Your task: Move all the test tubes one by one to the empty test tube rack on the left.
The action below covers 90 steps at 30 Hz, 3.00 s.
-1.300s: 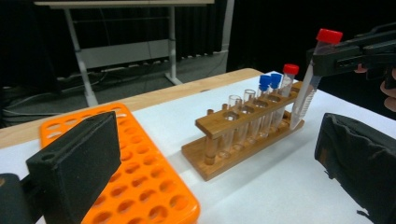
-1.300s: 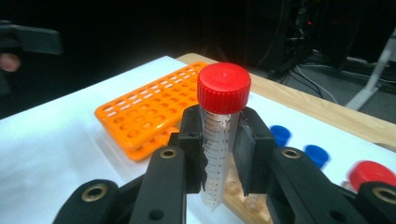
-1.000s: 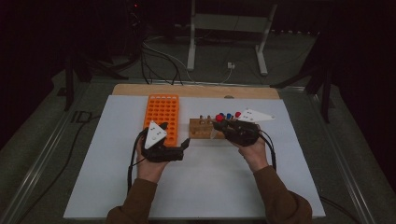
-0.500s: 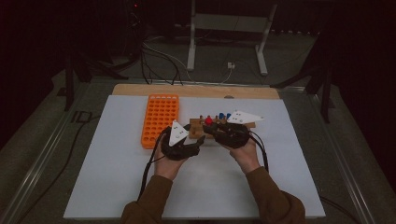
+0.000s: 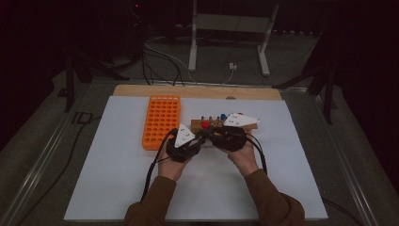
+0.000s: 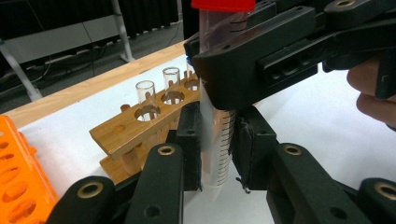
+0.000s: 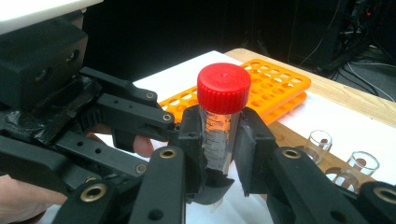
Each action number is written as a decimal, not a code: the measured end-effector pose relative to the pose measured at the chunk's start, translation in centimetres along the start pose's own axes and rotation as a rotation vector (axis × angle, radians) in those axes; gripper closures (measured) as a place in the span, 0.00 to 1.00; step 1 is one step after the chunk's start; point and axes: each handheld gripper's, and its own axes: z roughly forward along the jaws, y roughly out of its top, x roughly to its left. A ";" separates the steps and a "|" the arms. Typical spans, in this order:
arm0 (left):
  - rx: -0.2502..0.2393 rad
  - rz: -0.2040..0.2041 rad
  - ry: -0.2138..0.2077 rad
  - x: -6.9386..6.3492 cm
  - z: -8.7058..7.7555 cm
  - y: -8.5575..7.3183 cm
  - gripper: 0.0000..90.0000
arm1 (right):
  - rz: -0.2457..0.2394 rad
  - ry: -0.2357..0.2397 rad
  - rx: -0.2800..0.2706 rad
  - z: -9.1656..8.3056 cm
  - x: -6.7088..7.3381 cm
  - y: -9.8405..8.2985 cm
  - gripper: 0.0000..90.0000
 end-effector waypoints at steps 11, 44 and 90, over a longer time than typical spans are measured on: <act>-0.009 -0.018 0.053 1.4 -0.8 -0.3 0.83 | 0.029 -0.064 -0.010 -1.9 -1.1 0.0 0.28; 0.039 -0.142 0.240 6.4 -2.1 -5.3 0.80 | 0.088 -0.271 -0.070 -9.4 -3.2 -6.0 0.01; -0.054 -0.275 0.248 6.6 -8.6 -5.5 0.01 | 0.074 -0.304 0.000 -7.9 -5.1 -4.1 0.03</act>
